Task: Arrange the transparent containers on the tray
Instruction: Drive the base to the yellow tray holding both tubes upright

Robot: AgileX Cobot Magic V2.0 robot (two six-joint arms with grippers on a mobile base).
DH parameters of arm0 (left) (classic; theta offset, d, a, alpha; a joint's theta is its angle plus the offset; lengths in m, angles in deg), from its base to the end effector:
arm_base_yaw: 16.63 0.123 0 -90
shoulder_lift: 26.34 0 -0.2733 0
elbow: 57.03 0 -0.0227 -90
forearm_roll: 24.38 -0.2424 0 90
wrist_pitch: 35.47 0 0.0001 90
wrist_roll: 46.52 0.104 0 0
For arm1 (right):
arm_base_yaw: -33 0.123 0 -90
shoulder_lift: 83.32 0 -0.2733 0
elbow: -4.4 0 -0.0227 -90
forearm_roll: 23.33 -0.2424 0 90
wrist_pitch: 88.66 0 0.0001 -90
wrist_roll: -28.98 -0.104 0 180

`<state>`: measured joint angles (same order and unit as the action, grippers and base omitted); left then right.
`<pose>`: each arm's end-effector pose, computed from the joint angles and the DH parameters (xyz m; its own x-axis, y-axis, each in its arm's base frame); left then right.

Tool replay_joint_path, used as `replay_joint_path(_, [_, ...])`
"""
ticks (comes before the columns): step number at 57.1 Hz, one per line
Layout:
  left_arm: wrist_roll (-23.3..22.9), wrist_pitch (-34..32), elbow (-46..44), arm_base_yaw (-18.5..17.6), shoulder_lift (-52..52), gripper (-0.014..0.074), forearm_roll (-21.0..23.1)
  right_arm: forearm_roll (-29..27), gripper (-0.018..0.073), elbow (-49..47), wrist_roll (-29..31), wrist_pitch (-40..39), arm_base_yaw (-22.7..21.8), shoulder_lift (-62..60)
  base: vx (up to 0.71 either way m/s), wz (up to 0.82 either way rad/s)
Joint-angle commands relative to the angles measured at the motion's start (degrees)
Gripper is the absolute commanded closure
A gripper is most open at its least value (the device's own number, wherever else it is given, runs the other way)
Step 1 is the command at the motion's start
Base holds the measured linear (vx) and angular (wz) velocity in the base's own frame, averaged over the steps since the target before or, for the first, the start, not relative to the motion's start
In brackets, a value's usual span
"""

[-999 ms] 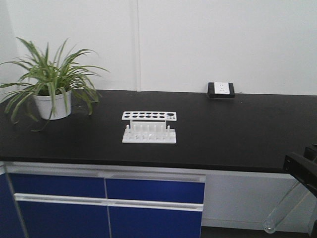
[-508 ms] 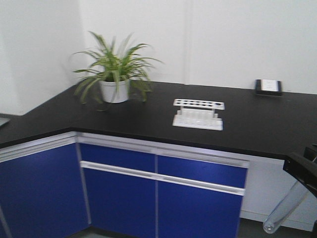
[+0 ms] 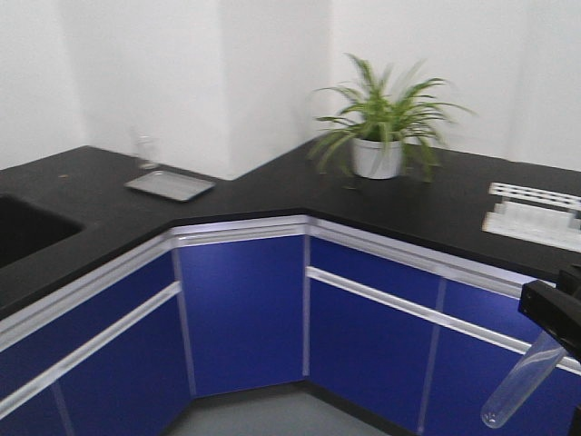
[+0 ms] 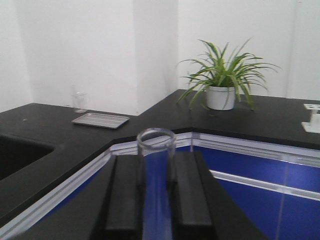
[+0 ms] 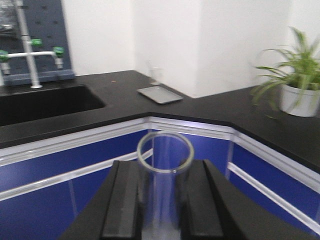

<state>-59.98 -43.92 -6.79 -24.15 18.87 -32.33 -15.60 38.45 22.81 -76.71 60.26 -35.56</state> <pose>0.1532 -0.0223 0.3217 0.0355 -0.1030 -0.9940 0.1552 0.9832 -0.0963 0.1406 0.0692 0.3756 -0.0461 -0.0511 -0.9976 -0.4344 0.9003 -0.0261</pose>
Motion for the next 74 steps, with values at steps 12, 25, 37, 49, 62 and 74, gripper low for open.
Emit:
replay_joint_path(12, [-0.33, -4.38, -2.14, -0.32, -0.33, 0.0461, 0.53, 0.26, 0.0571, -1.56, 0.21, -4.47, -0.34, -0.05, -0.1, 0.64])
replay_joint_path(25, [-0.33, -4.38, -2.14, -0.32, -0.33, 0.0461, 0.53, 0.26, 0.0571, -1.56, 0.21, -4.47, -0.34, -0.05, -0.07, 0.62])
replay_joint_path(37, [-0.33, -4.38, -2.14, -0.32, -0.33, 0.0461, 0.53, 0.26, 0.0571, -1.56, 0.21, -4.47, -0.34, -0.05, -0.04, 0.66])
replay_joint_path(49, [-0.33, -4.38, -2.14, -0.32, -0.33, 0.0461, 0.53, 0.26, 0.0571, -1.56, 0.21, -4.47, -0.34, -0.05, 0.0, 0.7])
replay_joint_path(62, [-0.33, -4.38, -2.14, -0.32, -0.33, 0.0461, 0.53, 0.26, 0.0571, -1.56, 0.21, -4.47, -0.34, -0.05, 0.04, 0.61])
replay_joint_path(74, [-0.33, -4.38, -2.14, -0.32, -0.33, 0.0461, 0.53, 0.26, 0.0571, -1.56, 0.21, -4.47, -0.34, -0.05, 0.11, 0.45])
